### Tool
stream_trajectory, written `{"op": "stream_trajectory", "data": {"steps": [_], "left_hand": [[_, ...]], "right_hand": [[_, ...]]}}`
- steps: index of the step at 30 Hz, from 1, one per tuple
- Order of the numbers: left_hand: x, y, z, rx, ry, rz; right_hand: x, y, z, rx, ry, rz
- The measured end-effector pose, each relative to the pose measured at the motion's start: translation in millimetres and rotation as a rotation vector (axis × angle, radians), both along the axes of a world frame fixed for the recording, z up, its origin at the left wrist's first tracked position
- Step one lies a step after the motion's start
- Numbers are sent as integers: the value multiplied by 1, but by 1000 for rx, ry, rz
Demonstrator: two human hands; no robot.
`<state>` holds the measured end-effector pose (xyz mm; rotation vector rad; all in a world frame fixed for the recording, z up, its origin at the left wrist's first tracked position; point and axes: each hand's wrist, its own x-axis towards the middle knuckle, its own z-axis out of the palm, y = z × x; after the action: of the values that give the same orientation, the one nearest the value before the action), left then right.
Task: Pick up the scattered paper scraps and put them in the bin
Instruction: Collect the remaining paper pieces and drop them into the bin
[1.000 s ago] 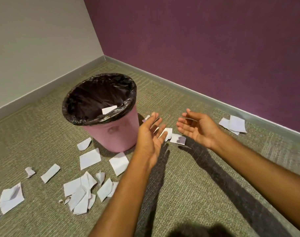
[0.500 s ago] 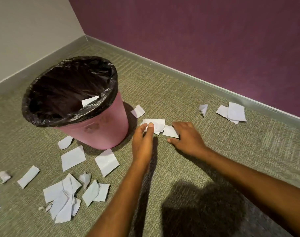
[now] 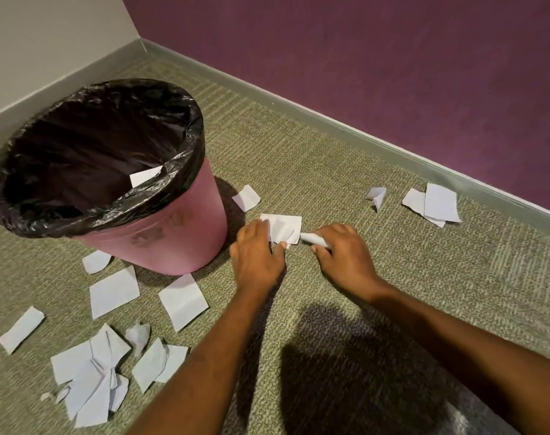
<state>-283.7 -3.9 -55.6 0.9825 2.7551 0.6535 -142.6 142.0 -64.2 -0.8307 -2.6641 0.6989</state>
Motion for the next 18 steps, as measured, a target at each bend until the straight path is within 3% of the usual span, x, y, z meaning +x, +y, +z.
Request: {"op": "stream_trajectory", "data": {"steps": [4,8,13,16,18], "left_hand": [[1,-2,-5,45,68,14],[-2,-5,-6,163,86,54],[0,-5,-5,245,68,96],[-1,-1,0,278,2,177],[-5,4,1,256,-21,223]], "right_hand": [[-11,12,9,-284,114,-148],[-31,23,17,-347,102,-118],[-59,11,22,-225,-83,92],[-68,0,22,-51,-176,152],[-71,-5,20,-51,-181,146]]}}
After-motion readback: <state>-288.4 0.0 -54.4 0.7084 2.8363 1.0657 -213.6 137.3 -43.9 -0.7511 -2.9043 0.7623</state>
